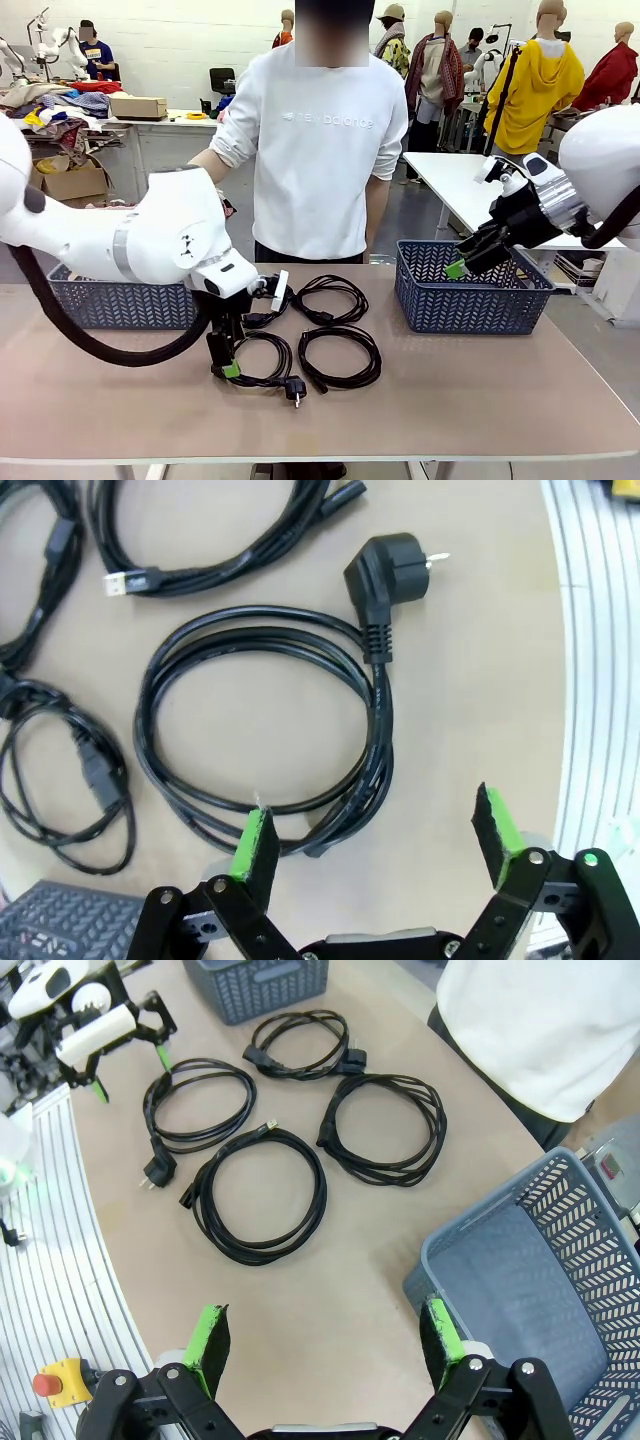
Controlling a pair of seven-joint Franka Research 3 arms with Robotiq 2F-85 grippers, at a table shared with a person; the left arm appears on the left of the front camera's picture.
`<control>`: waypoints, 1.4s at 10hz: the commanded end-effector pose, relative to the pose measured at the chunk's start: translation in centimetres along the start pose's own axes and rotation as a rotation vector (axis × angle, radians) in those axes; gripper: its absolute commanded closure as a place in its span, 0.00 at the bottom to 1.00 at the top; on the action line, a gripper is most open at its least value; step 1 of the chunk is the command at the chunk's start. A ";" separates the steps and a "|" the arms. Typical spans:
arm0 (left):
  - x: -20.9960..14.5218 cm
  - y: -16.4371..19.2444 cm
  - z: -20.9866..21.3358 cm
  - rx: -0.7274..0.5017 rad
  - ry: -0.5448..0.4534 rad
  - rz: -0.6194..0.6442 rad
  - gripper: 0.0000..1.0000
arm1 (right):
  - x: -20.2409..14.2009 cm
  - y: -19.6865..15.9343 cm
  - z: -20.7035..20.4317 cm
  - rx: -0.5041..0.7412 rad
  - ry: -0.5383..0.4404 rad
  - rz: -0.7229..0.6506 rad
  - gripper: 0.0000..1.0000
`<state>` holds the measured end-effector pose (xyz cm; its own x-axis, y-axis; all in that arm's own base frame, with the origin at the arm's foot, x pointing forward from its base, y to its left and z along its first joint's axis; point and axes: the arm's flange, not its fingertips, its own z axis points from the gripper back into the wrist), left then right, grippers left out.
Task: Organize the cables according to human instructions.
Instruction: Pick up a bundle of cables and place it in the basket indicated by the human.
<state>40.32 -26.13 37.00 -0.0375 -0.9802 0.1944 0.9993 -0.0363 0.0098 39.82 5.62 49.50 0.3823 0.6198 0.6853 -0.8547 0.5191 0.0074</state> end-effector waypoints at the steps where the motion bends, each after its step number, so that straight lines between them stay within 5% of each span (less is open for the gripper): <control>1: 1.0 1.0 -1.4 -0.010 0.052 -0.021 0.00 | 0.1 -0.3 -0.2 0.012 -0.030 0.010 0.00; 14: 2.4 -0.1 -5.8 0.002 0.119 -0.017 0.00 | 0.1 -0.3 -0.2 0.012 -0.030 0.010 0.00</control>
<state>40.67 -29.83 32.07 -0.0680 -0.9927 0.0992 0.9974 -0.0700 -0.0168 39.82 5.63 49.49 0.3826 0.6198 0.6852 -0.8547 0.5191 0.0077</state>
